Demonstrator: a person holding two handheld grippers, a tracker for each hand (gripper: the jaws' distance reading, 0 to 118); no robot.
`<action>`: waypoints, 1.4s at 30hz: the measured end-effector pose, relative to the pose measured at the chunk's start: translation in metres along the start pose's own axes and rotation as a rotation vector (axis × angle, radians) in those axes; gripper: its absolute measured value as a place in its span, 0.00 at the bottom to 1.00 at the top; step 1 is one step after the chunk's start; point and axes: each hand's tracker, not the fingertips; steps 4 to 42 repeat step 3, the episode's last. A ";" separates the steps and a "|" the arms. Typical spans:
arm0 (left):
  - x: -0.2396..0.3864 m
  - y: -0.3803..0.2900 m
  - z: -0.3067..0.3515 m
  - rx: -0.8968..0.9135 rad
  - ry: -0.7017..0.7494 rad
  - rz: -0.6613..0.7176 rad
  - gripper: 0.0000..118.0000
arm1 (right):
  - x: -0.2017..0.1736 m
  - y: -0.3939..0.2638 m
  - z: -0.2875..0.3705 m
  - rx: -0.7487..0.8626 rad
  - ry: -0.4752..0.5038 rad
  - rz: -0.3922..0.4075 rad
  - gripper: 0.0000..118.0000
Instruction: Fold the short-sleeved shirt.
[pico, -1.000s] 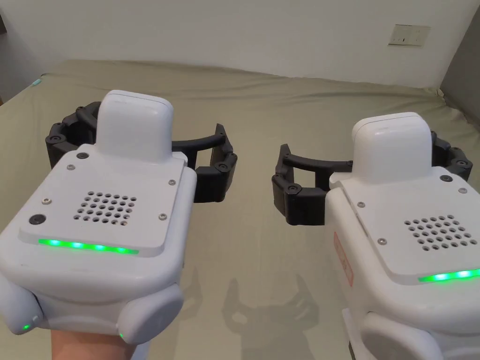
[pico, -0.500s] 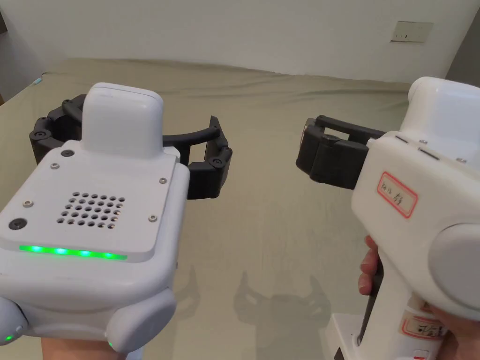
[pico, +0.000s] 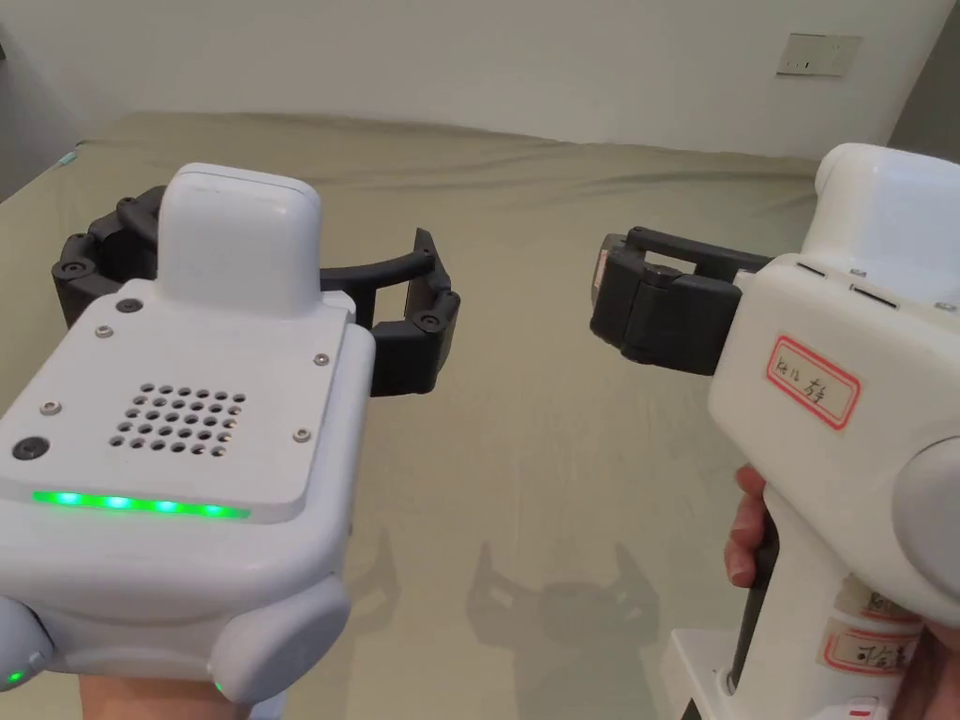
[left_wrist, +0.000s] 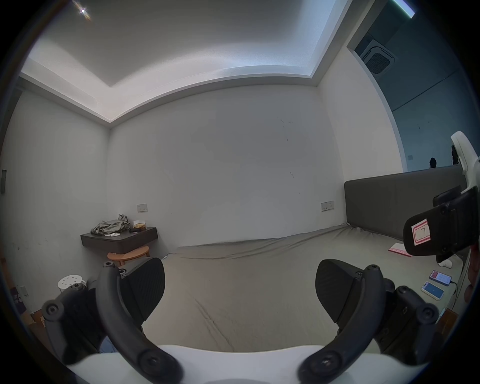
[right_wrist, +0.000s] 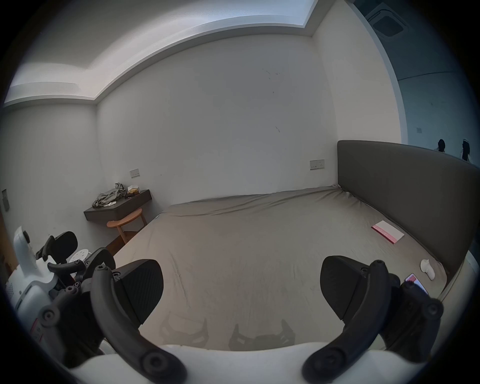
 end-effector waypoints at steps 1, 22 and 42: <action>0.000 0.000 0.000 0.001 0.000 -0.005 0.97 | -0.001 -0.001 -0.001 0.000 0.002 0.005 1.00; 0.001 0.000 0.000 -0.001 0.000 -0.011 0.97 | -0.003 -0.003 -0.004 -0.016 -0.029 -0.008 1.00; 0.001 0.000 0.000 -0.001 0.000 -0.011 0.97 | -0.003 -0.003 -0.004 -0.016 -0.029 -0.008 1.00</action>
